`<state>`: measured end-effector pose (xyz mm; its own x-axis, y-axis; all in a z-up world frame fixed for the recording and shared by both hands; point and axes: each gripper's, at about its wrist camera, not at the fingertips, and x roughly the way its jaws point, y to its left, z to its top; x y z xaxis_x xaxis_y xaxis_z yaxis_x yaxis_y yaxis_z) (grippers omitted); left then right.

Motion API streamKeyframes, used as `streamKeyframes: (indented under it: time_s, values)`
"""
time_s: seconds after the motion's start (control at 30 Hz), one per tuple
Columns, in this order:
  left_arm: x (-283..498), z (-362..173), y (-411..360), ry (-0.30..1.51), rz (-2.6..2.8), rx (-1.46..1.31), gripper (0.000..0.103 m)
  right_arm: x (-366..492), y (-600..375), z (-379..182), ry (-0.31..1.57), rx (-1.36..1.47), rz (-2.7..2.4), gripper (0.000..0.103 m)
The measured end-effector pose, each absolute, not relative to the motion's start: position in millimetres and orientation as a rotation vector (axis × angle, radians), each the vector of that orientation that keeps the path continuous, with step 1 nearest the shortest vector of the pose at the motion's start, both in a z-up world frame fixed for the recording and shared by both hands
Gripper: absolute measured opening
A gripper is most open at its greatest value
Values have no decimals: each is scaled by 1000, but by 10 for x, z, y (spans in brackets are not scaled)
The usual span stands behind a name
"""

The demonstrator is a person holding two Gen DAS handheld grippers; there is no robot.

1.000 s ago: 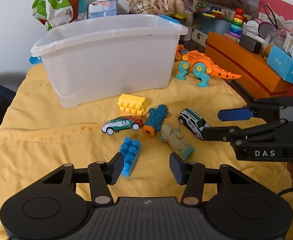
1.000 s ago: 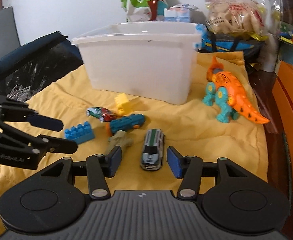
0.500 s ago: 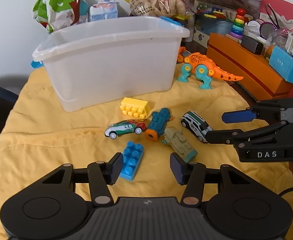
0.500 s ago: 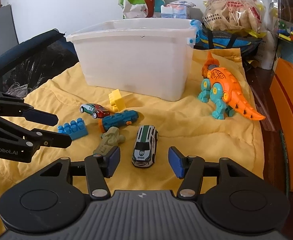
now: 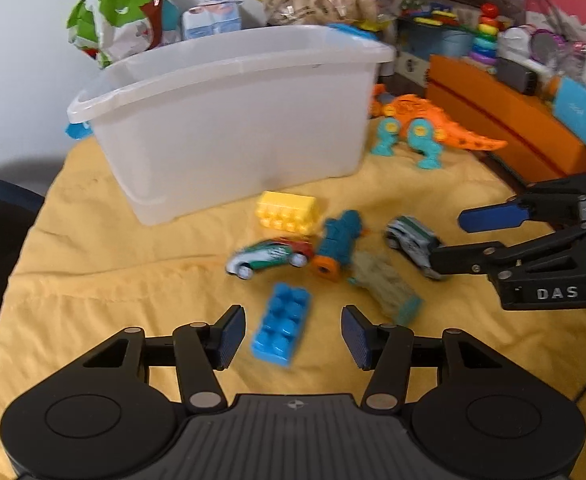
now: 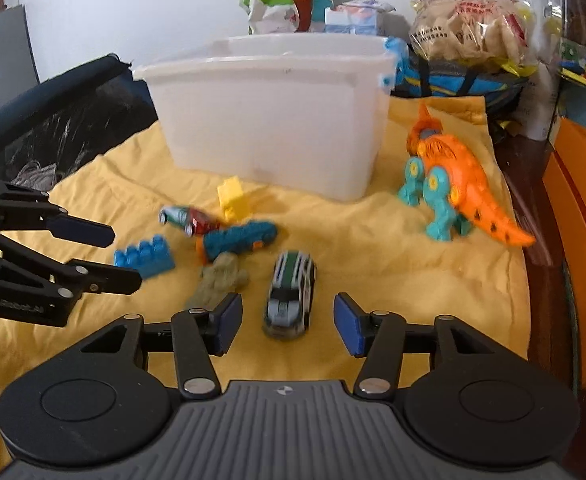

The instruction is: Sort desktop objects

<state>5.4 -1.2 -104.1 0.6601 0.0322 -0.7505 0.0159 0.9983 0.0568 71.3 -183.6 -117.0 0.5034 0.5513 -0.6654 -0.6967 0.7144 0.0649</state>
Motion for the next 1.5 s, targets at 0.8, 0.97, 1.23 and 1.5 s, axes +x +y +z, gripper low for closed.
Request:
streamKeyframes:
  time_s: [0.8, 0.97, 1.23, 1.5]
  values:
    - [1494, 359, 489, 574, 42, 14, 27, 1598, -1151, 6, 420, -119, 732, 33]
    - [1853, 42, 611, 736, 77, -22, 42, 1985, -790, -325, 562, -142, 700, 35]
    - [1499, 217, 596, 595, 58, -97, 52, 1692, -1033, -128, 458, -113, 740, 40]
    - [717, 344, 546, 495, -3, -165, 66, 1219, -1452, 56, 385, -104, 817, 53]
